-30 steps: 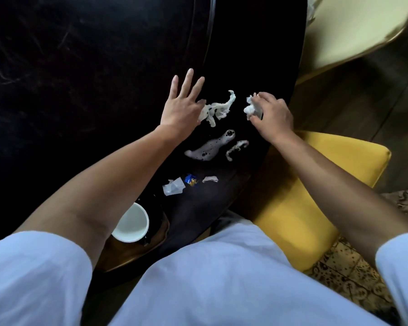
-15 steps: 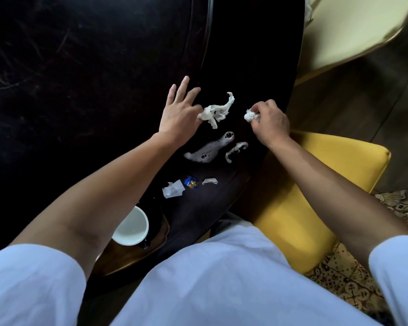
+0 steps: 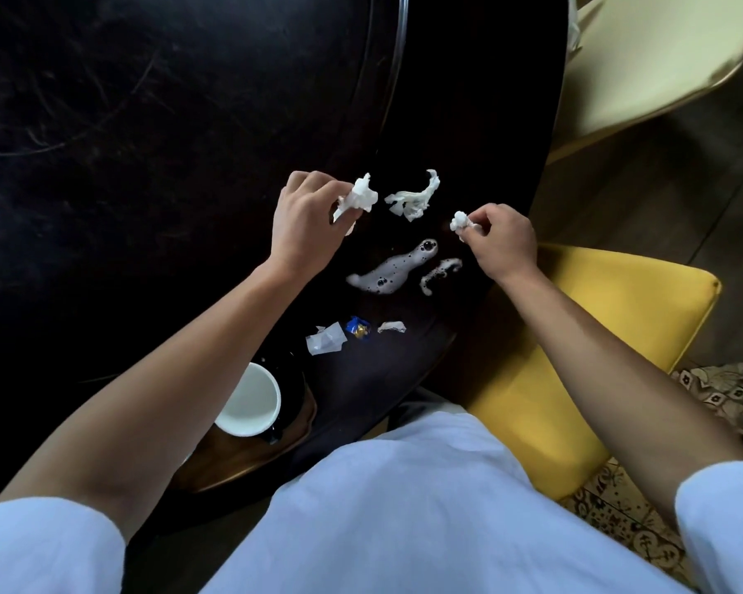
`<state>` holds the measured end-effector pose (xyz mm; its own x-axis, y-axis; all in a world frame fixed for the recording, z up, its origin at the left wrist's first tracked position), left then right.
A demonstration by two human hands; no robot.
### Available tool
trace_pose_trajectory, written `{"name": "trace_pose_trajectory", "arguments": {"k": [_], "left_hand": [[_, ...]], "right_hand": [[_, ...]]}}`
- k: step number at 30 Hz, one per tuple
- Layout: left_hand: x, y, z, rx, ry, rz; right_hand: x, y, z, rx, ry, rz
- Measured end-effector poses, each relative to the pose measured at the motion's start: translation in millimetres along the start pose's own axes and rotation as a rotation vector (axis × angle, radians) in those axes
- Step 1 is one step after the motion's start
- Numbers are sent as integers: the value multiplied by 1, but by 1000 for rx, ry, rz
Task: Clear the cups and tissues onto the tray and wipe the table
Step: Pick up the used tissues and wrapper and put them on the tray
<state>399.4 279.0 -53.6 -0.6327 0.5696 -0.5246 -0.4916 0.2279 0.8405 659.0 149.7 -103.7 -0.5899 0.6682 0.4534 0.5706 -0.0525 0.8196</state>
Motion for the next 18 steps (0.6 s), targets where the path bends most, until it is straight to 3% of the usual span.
{"name": "trace_pose_trajectory", "arguments": {"k": [10, 18], "left_hand": [[-15, 24, -32, -37, 176, -173], [-32, 30, -54, 36, 242, -462]], "right_hand": [[29, 13, -26, -6, 65, 261], [74, 6, -70, 234, 152, 447]]}}
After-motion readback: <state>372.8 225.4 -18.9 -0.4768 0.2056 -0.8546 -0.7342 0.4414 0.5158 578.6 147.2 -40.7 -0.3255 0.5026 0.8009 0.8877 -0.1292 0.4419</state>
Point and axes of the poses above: each hand's wrist, its own z-axis towards the middle knuckle, its own y-axis out of the back of the hand, x = y × z, the point moved 5 cm from there along z, towards the middle knuckle, and after that the axes turned 7 degrees about -y, right-handed, at the moved point
